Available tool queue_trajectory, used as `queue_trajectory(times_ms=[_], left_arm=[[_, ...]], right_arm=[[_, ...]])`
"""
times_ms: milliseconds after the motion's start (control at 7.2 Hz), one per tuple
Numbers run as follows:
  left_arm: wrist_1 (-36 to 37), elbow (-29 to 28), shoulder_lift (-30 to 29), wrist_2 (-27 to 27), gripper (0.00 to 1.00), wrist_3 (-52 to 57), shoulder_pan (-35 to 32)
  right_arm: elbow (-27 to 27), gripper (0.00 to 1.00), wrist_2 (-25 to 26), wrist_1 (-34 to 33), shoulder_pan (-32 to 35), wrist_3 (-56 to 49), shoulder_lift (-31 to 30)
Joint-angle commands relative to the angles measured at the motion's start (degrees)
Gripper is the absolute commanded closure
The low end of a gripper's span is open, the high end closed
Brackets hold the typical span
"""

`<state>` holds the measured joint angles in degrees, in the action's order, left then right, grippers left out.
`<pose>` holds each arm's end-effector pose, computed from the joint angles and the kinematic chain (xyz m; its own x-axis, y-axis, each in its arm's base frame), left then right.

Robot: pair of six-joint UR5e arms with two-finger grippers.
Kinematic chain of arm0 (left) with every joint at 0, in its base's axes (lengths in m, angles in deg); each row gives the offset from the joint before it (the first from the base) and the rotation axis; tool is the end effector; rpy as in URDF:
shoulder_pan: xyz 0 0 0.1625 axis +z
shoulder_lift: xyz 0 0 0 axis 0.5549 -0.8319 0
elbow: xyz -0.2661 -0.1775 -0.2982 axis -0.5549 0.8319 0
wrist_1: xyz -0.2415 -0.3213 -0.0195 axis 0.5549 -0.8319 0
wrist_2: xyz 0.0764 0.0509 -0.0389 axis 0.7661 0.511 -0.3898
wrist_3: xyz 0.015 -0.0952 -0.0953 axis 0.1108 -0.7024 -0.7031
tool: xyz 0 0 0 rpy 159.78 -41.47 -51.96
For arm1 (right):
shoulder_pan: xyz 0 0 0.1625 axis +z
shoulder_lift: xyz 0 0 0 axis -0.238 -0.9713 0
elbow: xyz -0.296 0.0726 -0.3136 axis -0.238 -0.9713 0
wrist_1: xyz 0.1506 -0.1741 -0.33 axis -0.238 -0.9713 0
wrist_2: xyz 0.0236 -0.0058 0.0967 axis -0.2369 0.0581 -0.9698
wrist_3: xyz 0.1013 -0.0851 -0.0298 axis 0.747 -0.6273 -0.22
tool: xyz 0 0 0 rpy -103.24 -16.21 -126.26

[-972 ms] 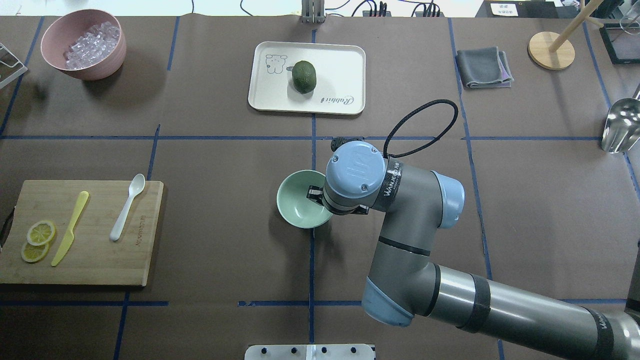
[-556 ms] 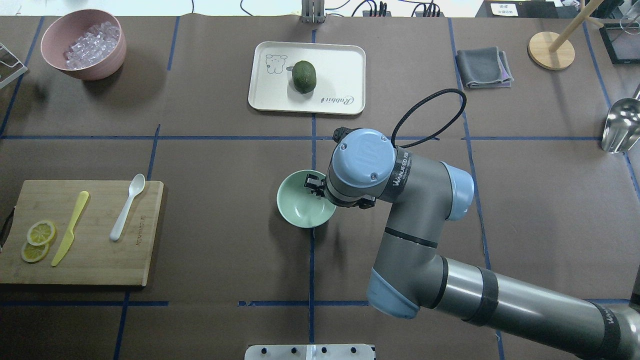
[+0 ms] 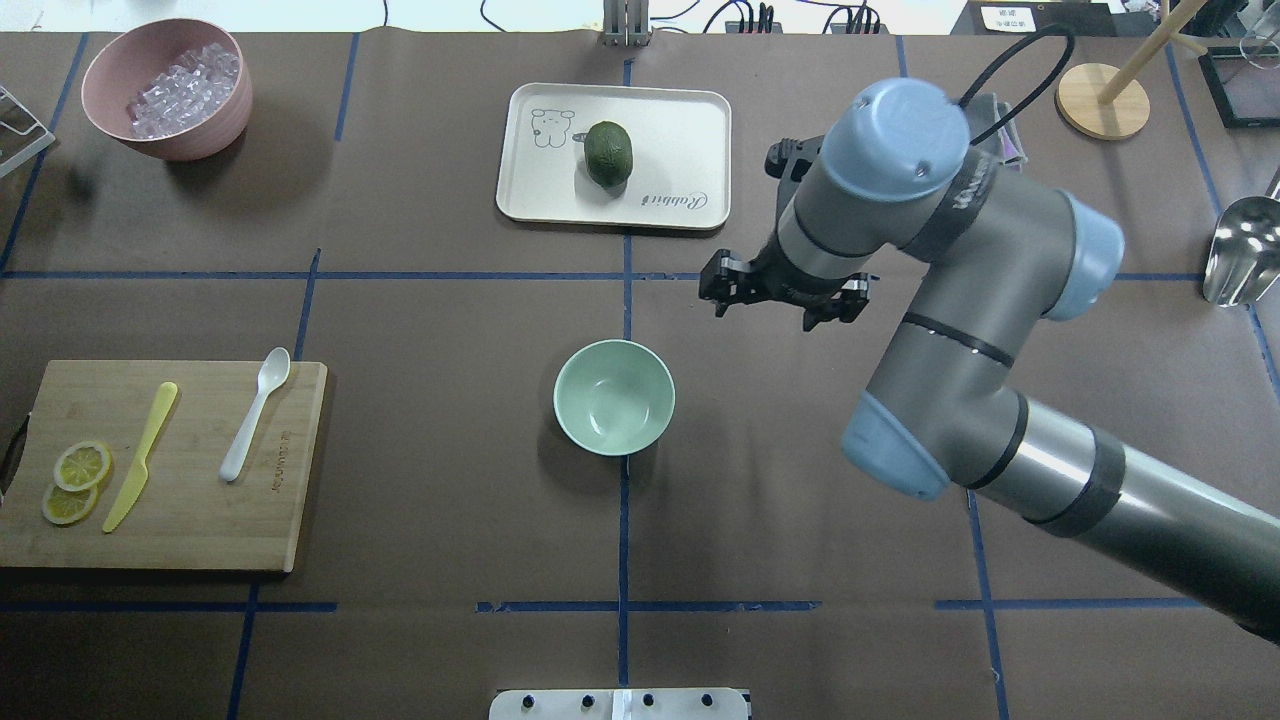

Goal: Place spoon in bowl
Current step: 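Release the green bowl and withdraw the right arm to rest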

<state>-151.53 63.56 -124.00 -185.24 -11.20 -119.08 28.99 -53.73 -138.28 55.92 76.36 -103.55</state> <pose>-0.0033 -0.4147 0.6553 0.6960 0.0937 -0.7119 -0.0889 0.9951 0.0440 -0.4399 -0.4916 0.2828 0.6385 0.0930 0.7640 -0.1012 0.9942 -0.0365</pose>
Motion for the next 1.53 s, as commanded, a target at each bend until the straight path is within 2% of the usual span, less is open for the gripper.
queue_trajectory(times_ms=[0,417,694,833,1111,1250,1389], left_arm=[[-0.1,0.2,-0.6,-0.1,0.00,-0.8,0.1],[-1.3,0.1,-3.4,-0.3,0.00,-0.4,0.1],[-5.6,-0.9,-3.8,-0.5,0.00,-0.4,0.1],[-6.2,-1.1,-4.7,-0.7,0.00,-0.5,0.1],[-6.1,-1.6,-4.7,-0.7,0.00,-0.6,0.1],[-6.4,-0.4,-4.8,-0.7,0.00,-0.6,0.1],[-6.8,-0.2,-4.9,-0.7,0.00,-0.5,0.2]], right_arm=[[5.0,0.00,-3.6,-4.6,9.4,-19.0,-8.0],[5.0,0.00,-9.7,-4.6,24.3,-46.9,-20.6],[5.0,0.00,-14.9,-4.2,35.1,-66.2,-30.0],[4.9,0.00,-17.2,-4.6,40.2,-70.7,-33.6],[4.8,0.00,-17.0,-3.8,45.9,-74.1,-42.0],[5.0,0.00,-16.8,-3.6,47.7,-74.6,-45.0],[6.5,0.00,-16.9,-3.6,48.8,-74.0,-45.4]])
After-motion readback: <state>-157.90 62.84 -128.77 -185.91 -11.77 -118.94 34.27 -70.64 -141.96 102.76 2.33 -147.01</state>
